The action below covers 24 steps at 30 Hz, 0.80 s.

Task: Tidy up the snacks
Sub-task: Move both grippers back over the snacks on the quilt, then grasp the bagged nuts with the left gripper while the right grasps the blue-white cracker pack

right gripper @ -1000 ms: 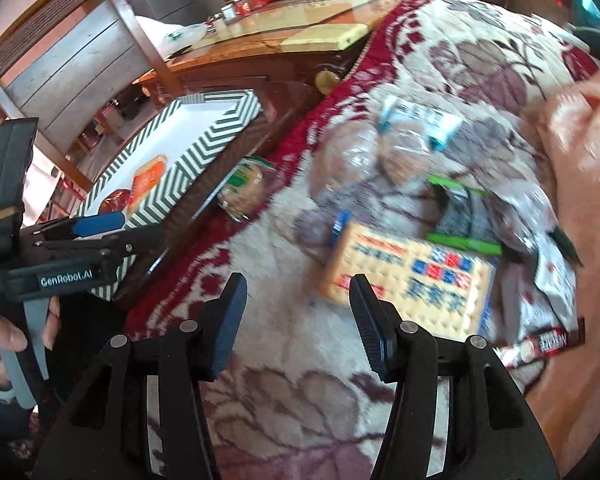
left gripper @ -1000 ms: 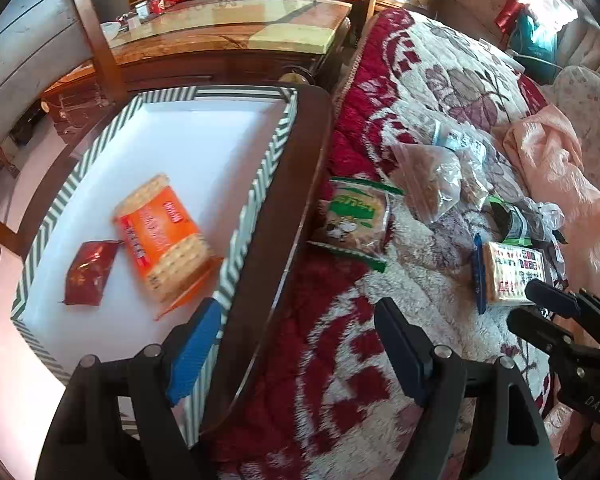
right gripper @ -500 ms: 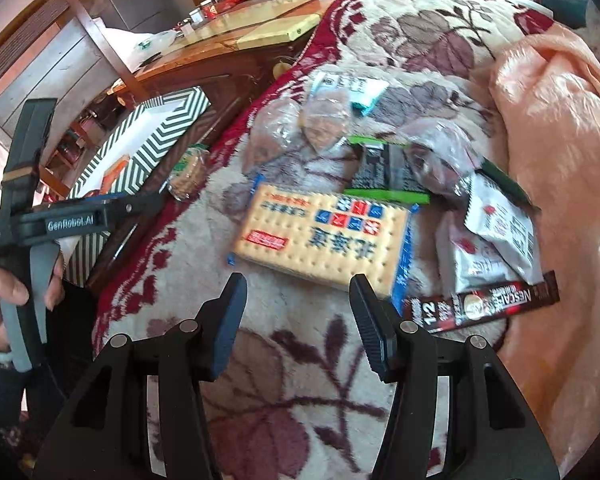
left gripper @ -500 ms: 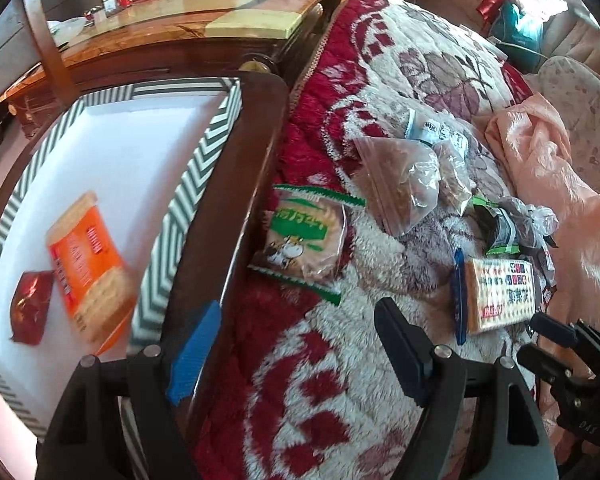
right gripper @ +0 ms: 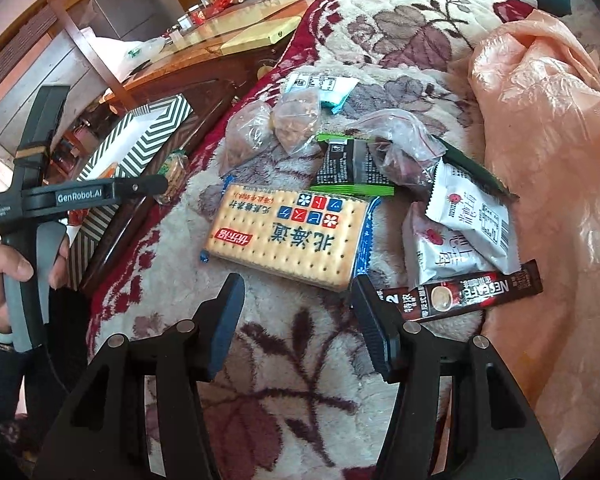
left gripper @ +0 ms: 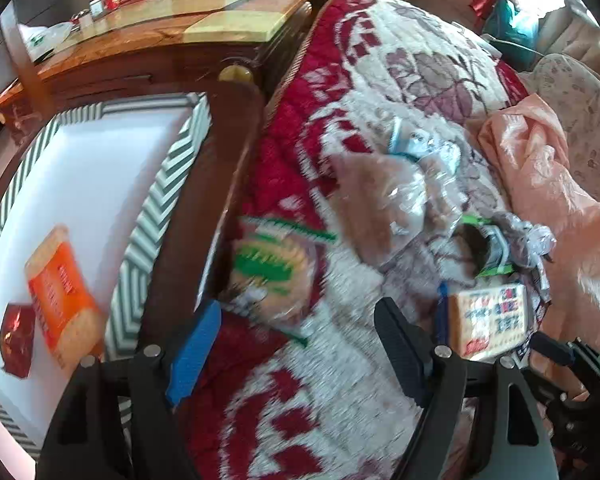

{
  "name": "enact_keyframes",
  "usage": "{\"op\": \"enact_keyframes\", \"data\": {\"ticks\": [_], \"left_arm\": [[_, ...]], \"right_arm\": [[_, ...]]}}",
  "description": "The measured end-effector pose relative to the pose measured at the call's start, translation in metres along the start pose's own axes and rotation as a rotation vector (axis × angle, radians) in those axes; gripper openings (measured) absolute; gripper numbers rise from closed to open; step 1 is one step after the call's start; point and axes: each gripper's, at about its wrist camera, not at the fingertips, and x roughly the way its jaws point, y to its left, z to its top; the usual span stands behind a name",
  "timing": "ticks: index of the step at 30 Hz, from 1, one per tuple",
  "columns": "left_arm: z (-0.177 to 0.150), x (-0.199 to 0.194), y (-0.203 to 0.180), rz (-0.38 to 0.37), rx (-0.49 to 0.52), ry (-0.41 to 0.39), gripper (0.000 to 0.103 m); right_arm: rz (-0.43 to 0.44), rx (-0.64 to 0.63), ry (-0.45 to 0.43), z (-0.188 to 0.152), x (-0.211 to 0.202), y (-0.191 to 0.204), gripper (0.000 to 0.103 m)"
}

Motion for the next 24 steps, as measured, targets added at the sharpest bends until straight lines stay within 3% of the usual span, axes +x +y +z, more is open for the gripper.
{"op": "enact_keyframes", "data": {"ticks": [11, 24], "left_arm": [[0.040, 0.026, -0.047, -0.092, -0.031, 0.023, 0.088], [0.074, 0.071, -0.075, -0.078, -0.066, 0.085, 0.088]], "right_arm": [[-0.003, 0.034, -0.006, 0.002, -0.004, -0.016, 0.061], [-0.006, 0.055, -0.016, 0.010, -0.008, -0.034, 0.061]]}}
